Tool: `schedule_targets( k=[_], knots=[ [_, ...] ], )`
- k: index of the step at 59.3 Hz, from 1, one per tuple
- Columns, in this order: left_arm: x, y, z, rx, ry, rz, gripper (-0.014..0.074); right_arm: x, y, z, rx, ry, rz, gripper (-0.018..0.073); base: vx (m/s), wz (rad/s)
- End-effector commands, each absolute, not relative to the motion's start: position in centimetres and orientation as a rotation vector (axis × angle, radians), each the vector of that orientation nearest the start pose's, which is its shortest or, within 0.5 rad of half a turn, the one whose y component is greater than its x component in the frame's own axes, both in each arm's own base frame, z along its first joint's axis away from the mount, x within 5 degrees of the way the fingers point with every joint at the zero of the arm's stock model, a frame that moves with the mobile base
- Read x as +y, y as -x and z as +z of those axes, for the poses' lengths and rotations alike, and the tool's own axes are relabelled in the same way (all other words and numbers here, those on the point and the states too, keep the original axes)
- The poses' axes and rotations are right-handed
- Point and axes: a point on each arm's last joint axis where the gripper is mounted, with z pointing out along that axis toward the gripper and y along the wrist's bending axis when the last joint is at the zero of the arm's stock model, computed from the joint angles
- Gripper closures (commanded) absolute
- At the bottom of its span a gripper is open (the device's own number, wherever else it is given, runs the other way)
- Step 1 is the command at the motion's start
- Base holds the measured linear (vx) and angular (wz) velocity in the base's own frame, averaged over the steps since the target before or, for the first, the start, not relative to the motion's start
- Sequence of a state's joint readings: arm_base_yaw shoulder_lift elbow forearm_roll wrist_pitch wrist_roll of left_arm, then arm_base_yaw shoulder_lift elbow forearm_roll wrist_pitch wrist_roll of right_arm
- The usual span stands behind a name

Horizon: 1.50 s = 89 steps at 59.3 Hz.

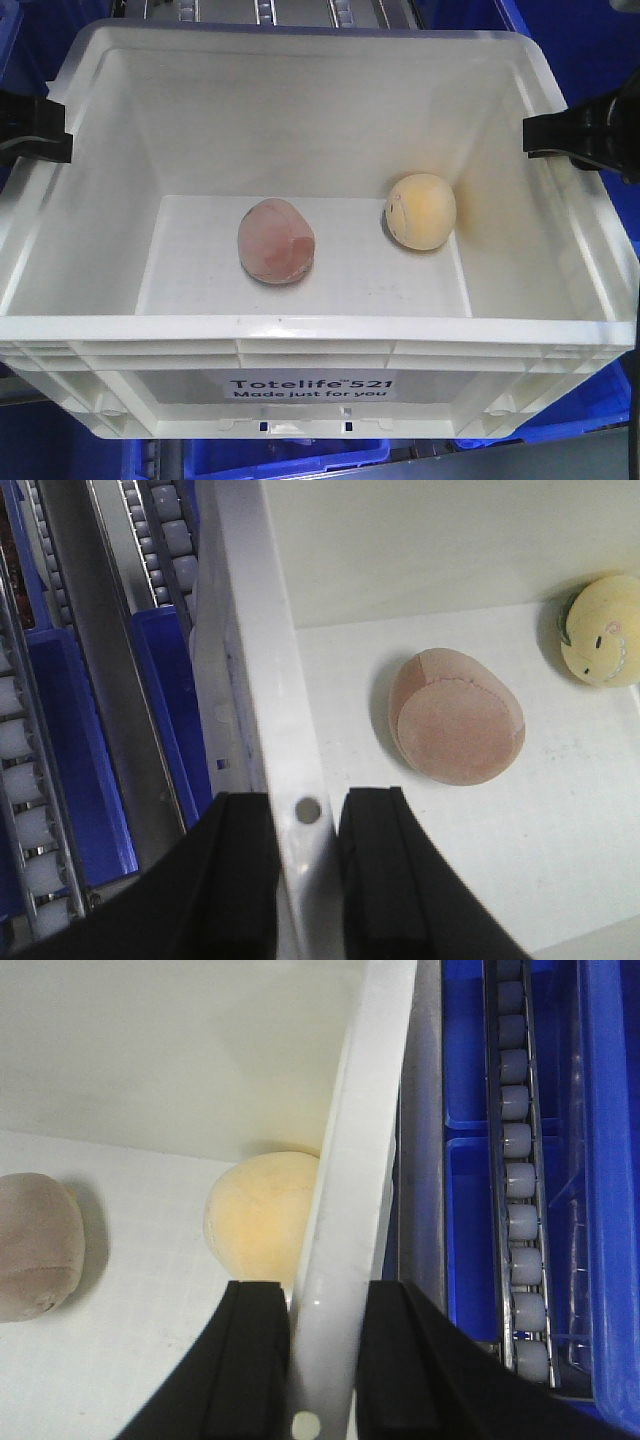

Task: Place moving items into box and shelve
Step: 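Hold the crate with both grippers as the base aligns with the shelf, then push the held crate forward onto the roller shelf with both grippers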

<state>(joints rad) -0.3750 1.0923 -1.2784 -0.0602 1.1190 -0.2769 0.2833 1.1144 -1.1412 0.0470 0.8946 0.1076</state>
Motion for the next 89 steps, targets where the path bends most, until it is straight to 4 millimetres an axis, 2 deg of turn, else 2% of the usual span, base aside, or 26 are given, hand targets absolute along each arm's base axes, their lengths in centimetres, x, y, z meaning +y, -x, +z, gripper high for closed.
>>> schedule_targets(
  k=[1, 44, 54, 62, 68, 84, 89],
  knots=[
    [-7.7, -18.0, 44.2, 2.240, -0.123, -0.427, 0.0603, 6.3, -21.3, 41.0, 2.143, 0.194, 0.247, 0.0565, 0.00, 0.00],
    [-7.7, -18.0, 44.2, 2.238, -0.123, -0.427, 0.0603, 6.3, -21.3, 41.0, 2.142, 0.193, 0.247, 0.0565, 0.00, 0.00],
    [-7.9, -18.6, 43.8, 2.248, -0.122, -0.425, 0.0603, 6.5, -22.0, 40.9, 2.118, 0.190, 0.251, 0.0565, 0.00, 0.00],
    [-8.3, -19.6, 42.8, 2.283, -0.122, -0.415, 0.0603, 7.0, -23.4, 40.2, 2.121, 0.179, 0.273, 0.0565, 0.00, 0.00],
    [-8.8, -21.0, 42.1, 2.272, -0.119, -0.411, 0.0603, 7.5, -25.2, 39.4, 2.100, 0.176, 0.273, 0.0565, 0.00, 0.00],
    [-10.9, -27.6, 40.9, 2.007, -0.129, -0.391, 0.0603, 9.2, -31.9, 37.2, 1.831, 0.207, 0.242, 0.0565, 0.00, 0.00],
    [-11.4, -29.0, 40.2, 1.983, -0.141, -0.378, 0.0603, 9.5, -33.2, 36.3, 1.794, 0.208, 0.236, 0.0565, 0.00, 0.00]
  ],
)
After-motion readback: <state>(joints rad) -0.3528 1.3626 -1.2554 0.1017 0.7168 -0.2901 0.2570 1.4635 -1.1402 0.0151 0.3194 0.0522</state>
